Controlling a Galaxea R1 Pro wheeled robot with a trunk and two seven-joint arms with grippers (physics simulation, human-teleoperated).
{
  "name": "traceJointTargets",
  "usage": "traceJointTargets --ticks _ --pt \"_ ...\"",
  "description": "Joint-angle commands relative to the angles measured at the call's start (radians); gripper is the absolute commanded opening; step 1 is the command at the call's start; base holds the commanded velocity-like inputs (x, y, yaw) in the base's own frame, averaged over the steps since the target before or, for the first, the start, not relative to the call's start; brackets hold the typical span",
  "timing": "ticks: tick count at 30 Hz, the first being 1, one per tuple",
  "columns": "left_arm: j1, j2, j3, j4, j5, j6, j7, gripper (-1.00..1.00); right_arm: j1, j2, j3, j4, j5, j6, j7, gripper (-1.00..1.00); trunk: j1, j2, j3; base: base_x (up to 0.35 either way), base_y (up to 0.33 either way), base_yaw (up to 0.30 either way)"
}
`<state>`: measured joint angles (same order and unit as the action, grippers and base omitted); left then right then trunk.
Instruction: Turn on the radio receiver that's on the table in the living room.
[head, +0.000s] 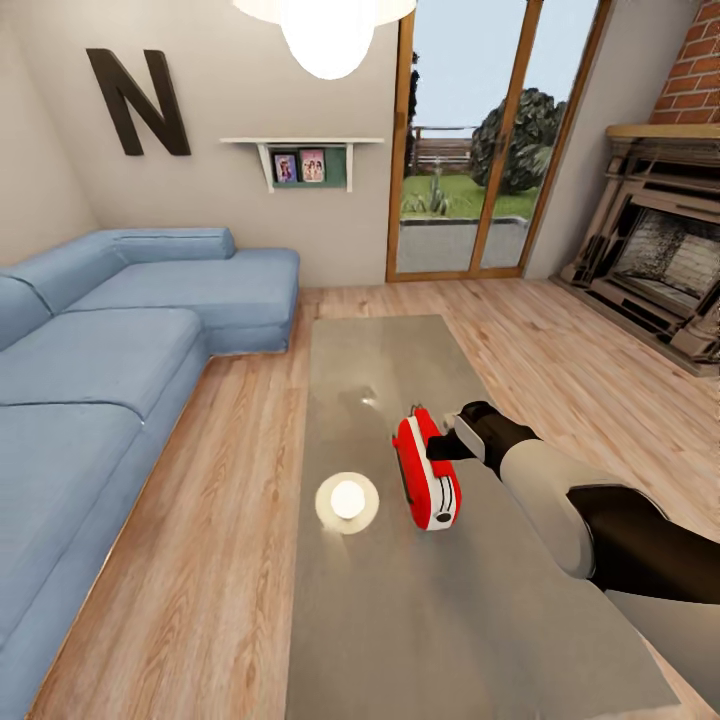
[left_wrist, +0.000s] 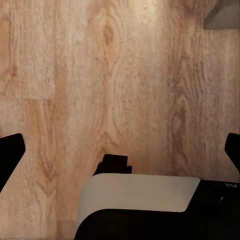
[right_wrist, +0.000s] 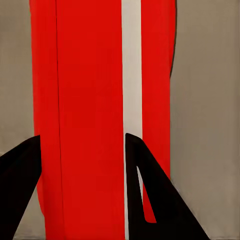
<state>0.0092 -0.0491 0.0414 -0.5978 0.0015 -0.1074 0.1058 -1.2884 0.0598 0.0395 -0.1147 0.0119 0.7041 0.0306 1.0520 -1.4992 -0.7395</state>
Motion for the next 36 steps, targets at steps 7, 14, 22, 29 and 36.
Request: traceJointTargets --ticks 7,14,22,29,36 --pt "0.0 0.0 0.0 0.0 0.0 0.0 0.0 1.0 0.0 0.0 -0.001 0.0 -0.001 0.0 0.0 -1.0 -0.027 0.049 0.022 -0.296 0.0 0.0" --pt "0.0 -0.001 0.0 0.0 0.0 0.0 0.0 1.0 0.0 0.0 -0.001 0.0 -0.001 0.0 0.0 -1.0 -0.054 0.098 0.044 -0.022 0.0 0.0" --pt "0.0 -0.002 0.0 0.0 0.0 0.0 0.0 1.0 0.0 0.0 -0.001 0.0 0.004 -0.001 0.0 -1.0 -0.084 0.154 0.069 0.0 0.0 0.0" --pt "0.0 -0.002 0.0 0.0 0.0 0.001 0.0 1.0 0.0 0.0 -0.001 0.0 0.006 -0.002 0.001 -1.0 -0.111 0.203 0.091 0.0 0.0 0.0" --pt "0.0 -0.002 0.0 0.001 0.0 0.002 0.0 1.0 0.0 0.0 -0.001 0.0 0.008 -0.002 0.001 -1.0 -0.138 0.252 0.113 0.0 0.0 0.0"
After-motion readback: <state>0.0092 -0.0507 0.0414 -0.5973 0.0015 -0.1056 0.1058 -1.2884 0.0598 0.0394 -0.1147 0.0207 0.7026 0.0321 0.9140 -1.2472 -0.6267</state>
